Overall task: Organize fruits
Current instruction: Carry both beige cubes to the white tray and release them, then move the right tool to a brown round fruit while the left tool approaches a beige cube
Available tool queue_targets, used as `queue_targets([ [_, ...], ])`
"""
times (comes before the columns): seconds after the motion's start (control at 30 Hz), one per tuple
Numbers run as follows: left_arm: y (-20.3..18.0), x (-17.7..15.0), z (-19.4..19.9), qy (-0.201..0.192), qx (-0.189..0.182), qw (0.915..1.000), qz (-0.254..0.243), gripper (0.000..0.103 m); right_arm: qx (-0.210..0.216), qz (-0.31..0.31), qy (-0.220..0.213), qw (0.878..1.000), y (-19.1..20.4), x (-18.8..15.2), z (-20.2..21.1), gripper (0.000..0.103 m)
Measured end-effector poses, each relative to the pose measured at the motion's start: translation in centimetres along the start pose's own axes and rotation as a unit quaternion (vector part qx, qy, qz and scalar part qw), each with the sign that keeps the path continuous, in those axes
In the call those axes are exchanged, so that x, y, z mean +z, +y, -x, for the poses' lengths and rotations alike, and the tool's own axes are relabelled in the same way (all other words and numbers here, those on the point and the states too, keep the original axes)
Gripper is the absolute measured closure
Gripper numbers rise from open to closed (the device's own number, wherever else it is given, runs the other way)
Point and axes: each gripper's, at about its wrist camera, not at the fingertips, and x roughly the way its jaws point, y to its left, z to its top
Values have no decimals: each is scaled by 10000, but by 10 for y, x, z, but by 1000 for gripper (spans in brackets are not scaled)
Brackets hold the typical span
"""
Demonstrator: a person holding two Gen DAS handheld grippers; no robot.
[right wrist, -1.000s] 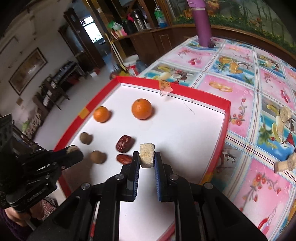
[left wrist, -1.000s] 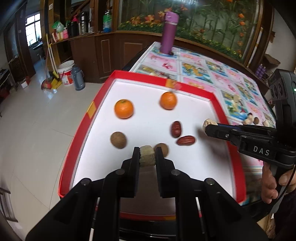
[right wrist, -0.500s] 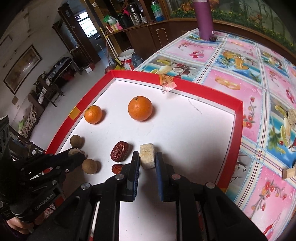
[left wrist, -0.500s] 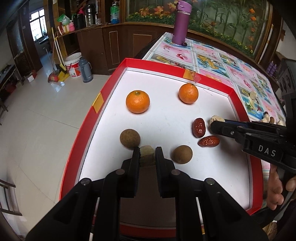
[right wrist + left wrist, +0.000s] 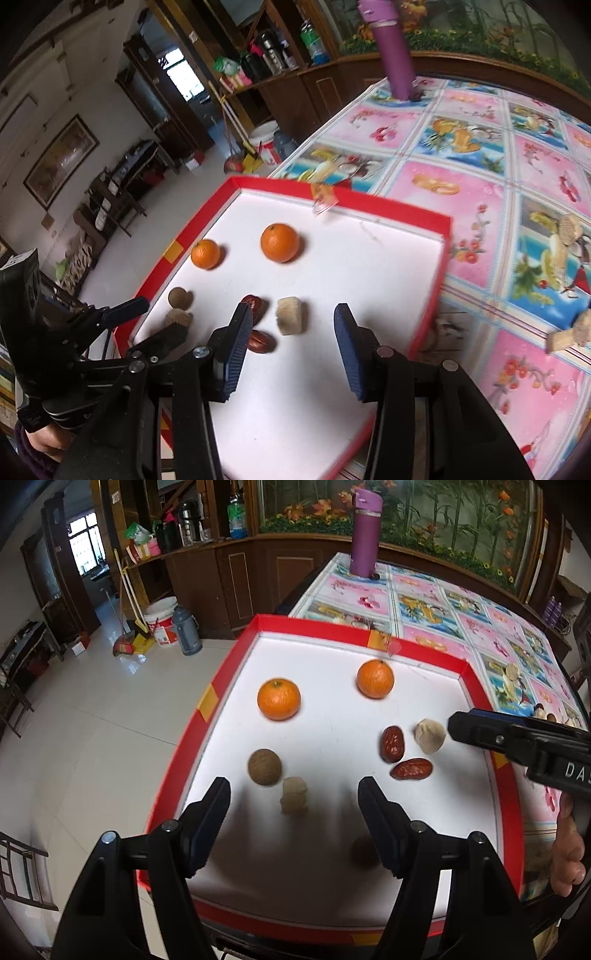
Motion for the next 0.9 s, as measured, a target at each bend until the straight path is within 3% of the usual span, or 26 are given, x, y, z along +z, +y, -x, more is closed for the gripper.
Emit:
queue_targets([
  [0.2, -25, 7, 22, -229, -166, 9995, -170, 30, -47, -266, -234, 9994, -34, -5, 28, 58],
  [0.5, -103, 13, 39, -329, -710, 9928, -912, 27, -526, -862, -546, 9934, -120, -30, 91, 58],
  [0.7, -163, 16, 37, -282, -994, 9836, -1480, 27, -953, -1067, -620, 9878, -167, -49, 121, 58],
  [0.9, -215, 24, 18, -151, -1225, 9743, -1883, 27, -1192, -1159, -619, 9841, -197, -52, 123, 58],
])
